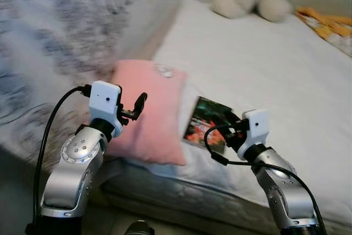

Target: Clean up the room

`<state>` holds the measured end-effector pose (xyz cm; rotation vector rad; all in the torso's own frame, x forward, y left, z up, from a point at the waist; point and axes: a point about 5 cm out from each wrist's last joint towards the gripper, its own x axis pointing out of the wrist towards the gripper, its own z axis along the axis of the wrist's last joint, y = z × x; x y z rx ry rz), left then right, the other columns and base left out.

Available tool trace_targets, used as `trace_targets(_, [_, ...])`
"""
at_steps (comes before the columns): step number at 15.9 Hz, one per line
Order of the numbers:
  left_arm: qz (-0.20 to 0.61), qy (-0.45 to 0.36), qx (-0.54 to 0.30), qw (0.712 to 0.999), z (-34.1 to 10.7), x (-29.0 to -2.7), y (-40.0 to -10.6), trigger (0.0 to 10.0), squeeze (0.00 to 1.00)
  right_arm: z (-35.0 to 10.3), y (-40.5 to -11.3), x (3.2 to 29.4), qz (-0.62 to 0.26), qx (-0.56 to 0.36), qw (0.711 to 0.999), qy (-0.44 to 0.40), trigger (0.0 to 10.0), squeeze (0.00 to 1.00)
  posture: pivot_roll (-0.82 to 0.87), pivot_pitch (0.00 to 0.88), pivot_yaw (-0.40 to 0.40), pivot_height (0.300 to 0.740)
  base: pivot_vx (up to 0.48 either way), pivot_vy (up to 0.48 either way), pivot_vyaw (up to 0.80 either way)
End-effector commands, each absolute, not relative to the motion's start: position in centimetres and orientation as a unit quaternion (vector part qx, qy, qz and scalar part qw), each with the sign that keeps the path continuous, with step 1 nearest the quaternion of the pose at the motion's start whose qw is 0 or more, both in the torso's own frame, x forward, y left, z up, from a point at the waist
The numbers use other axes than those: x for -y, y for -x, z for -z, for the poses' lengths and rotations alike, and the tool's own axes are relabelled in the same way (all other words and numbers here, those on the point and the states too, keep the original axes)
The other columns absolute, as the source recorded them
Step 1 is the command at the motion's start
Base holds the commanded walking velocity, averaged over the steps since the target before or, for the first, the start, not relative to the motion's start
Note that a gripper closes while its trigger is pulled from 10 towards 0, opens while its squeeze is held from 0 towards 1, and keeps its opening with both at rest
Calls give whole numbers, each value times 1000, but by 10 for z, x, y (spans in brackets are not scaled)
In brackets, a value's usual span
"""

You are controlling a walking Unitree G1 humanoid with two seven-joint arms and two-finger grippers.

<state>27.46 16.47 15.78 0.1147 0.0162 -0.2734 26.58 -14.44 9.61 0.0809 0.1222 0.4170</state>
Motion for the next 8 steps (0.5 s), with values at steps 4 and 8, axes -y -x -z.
trace_targets(4, [133,-74,-4,988,-157,-160,-281,10000,0,-95,-271,156,-171,-63,982,-44,10000,0,15,0,-32,740,0,0,141])
trace_targets(8, [127,-64,-6,990,-153,-162,-282,10000,0,-96,-268,150,-192,-60,979,-27,10000,0,14,0,-34,740,161,0,400])
